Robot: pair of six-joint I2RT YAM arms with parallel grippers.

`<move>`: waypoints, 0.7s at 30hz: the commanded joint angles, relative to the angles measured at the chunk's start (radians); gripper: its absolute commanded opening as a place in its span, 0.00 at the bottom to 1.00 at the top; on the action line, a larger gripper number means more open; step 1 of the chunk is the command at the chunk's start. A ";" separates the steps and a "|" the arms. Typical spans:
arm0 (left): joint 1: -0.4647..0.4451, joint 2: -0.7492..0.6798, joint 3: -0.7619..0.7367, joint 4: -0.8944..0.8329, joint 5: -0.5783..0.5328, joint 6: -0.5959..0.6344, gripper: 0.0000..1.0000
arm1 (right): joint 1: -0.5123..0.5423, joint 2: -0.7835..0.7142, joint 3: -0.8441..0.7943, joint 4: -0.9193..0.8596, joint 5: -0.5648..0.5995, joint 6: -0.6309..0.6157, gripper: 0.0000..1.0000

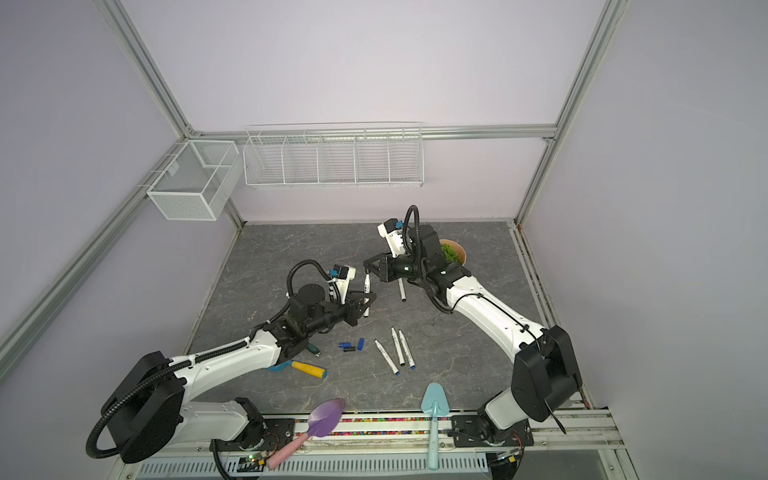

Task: Insert the pens into the pen caps
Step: 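Lower the black cap onto the marker tip with the right gripper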

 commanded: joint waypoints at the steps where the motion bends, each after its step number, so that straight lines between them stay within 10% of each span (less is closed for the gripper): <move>1: 0.015 -0.010 0.012 0.099 -0.058 0.001 0.00 | 0.008 -0.038 -0.045 -0.046 -0.063 0.021 0.07; 21: -0.001 -0.009 0.024 0.148 -0.144 0.191 0.00 | 0.011 -0.094 -0.038 -0.165 -0.176 -0.084 0.09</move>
